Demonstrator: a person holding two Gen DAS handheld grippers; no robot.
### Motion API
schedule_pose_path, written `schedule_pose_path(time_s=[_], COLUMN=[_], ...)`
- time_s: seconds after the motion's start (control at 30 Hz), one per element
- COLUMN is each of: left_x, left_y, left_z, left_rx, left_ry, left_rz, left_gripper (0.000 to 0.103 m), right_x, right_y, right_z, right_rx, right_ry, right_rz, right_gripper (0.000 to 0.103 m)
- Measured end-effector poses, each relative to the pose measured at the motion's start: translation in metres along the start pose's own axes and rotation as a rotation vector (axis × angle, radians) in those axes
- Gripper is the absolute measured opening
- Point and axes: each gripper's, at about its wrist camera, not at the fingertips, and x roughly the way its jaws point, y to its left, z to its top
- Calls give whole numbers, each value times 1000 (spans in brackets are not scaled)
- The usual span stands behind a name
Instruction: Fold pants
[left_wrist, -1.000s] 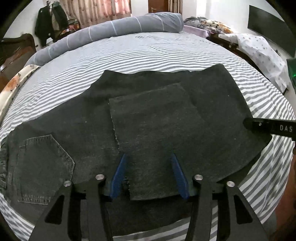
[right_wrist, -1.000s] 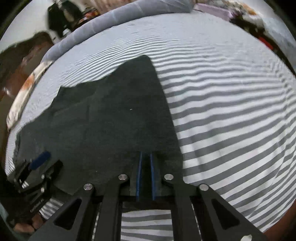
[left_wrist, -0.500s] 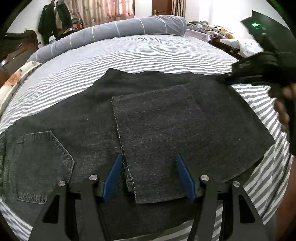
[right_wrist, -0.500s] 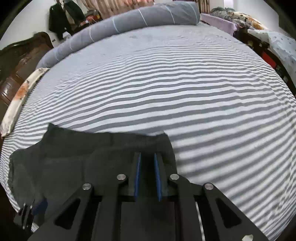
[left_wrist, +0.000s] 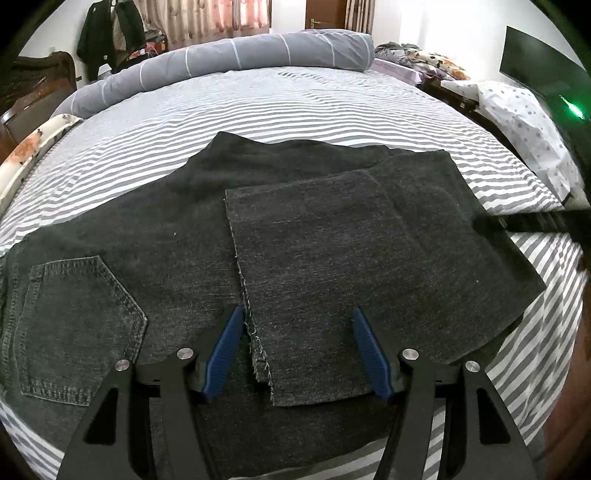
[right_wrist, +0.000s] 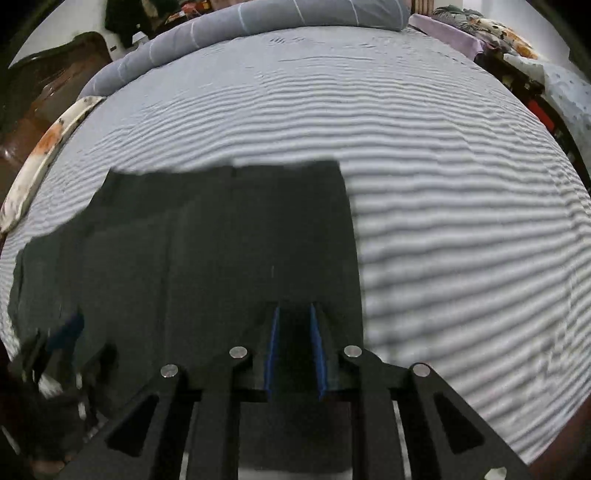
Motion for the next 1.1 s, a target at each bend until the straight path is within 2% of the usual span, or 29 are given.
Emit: schedule_pose_path(time_s=[0.1,0.2,0.27,0.4,0.53,0.63,0.7,0.87,0.93,0.97,1.0,1.1], left_x=[-5,-16,-25,-47,-74,-95,-109,-132,-136,-137,-137,-136], left_y=[2,10,19,50,100,135,164,242,267,276,285,301], left_z=[2,2,1,-2,-14,-26,-37,-72,-85,-90,-95,-107], left_rx=[-5,-18,-33,-95,-195,-240,-279,-455,-537,-564,-596,-678], left_ry=[4,-14,-20,-29,-35,-55,-67,-65,-65,-65,-65,-65], left_rz=[6,15,11,-5,-7,27,47,100,87,80,67,-22], left_gripper=[63,63,63,63,63,63,65,66,66,66,66,66], right_x=[-11,-19,-20,-20,-19,-29,-32,-18,-6,0,5,3], right_y=[0,5,5,10,17,31,50,110,127,135,141,146], right_z=[-25,-43,-49,-58,-49,-46,-46,-43,-46,-48,-49,-49], right_rx=[3,-13,-12,-21,-26,-24,-54,-170,-189,-199,-207,-188], right_ry=[1,-10,-17,-34,-14,-34,-47,-32,-8,-1,1,-4], right_rz=[-11,-33,-39,-68,-104,-40,-24,-2,3,-12,-35,-36], right_gripper=[19,25,29,30,33,37,44,45,46,52,54,55])
